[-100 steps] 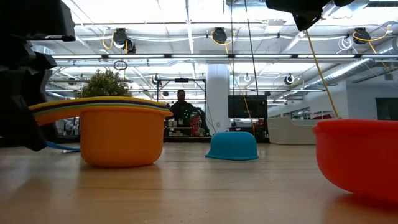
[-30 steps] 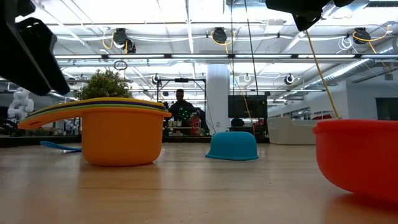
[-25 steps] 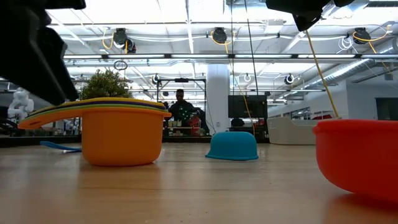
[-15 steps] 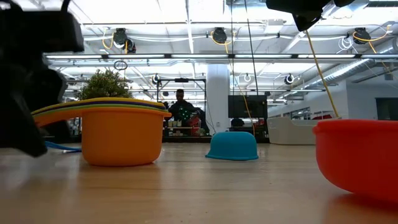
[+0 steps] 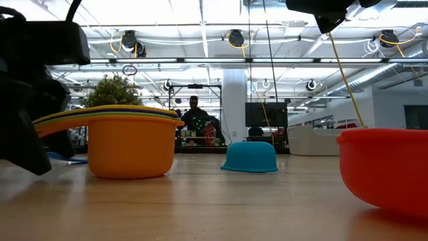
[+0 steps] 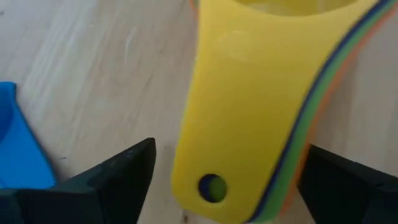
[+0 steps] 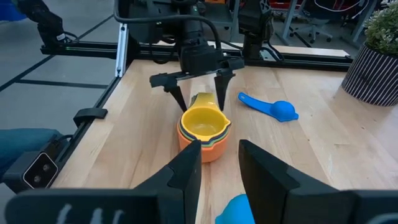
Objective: Nest measuring cups in basket
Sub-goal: Adjust the stacked measuring cup on the table
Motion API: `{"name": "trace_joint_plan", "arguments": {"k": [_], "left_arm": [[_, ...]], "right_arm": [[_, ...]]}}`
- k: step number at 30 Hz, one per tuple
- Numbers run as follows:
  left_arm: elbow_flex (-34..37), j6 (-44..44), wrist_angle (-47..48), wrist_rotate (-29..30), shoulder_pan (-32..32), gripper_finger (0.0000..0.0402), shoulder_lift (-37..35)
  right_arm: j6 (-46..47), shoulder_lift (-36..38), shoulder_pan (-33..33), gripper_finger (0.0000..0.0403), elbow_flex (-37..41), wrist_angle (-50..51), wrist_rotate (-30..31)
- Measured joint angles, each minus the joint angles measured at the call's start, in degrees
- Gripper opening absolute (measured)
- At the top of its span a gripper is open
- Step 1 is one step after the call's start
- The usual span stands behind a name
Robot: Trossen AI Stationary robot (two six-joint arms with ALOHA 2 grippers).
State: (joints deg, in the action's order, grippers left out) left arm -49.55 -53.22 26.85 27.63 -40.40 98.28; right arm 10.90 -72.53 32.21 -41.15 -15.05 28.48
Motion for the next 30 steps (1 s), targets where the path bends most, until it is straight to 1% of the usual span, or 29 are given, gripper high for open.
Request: {"name": "trace_joint_plan", "arguments": {"k": [10, 15, 20, 22, 25, 27, 30], "left_arm": [[-1.00, -0.44, 0.19, -4.79, 0.91, 0.0212, 0.00], [-1.00, -1.40, 0.52, -6.18, 2.50, 0.0166, 0.00], [-1.00, -1.51, 0.54, -6.81, 3.34, 0.0128, 0.00], [-1.00, -1.52, 0.60, -6.89, 3.37, 0.0117, 0.00], [-1.00, -1.26, 0.60, -8.03, 3.37, 0.0115, -0.01], [-1.00, -1.33, 0.59, -8.22, 3.37, 0.0124, -0.02], [-1.00, -1.82, 0.55, -8.34, 3.37, 0.0150, -0.02]], "right_arm": [[-0.24, 0.00, -0.02, 0.0100, 0.00, 0.36, 0.22], [-0.24, 0.00, -0.02, 0.0100, 0.00, 0.36, 0.25], [-0.24, 0.00, -0.02, 0.0100, 0.00, 0.36, 0.25], [-0.24, 0.00, -0.02, 0.0100, 0.00, 0.36, 0.26], [-0.24, 0.00, -0.04, 0.0100, 0.00, 0.36, 0.27], [-0.24, 0.00, -0.03, 0.0100, 0.00, 0.36, 0.27], [-0.24, 0.00, -0.04, 0.0100, 0.00, 0.36, 0.29]]}}
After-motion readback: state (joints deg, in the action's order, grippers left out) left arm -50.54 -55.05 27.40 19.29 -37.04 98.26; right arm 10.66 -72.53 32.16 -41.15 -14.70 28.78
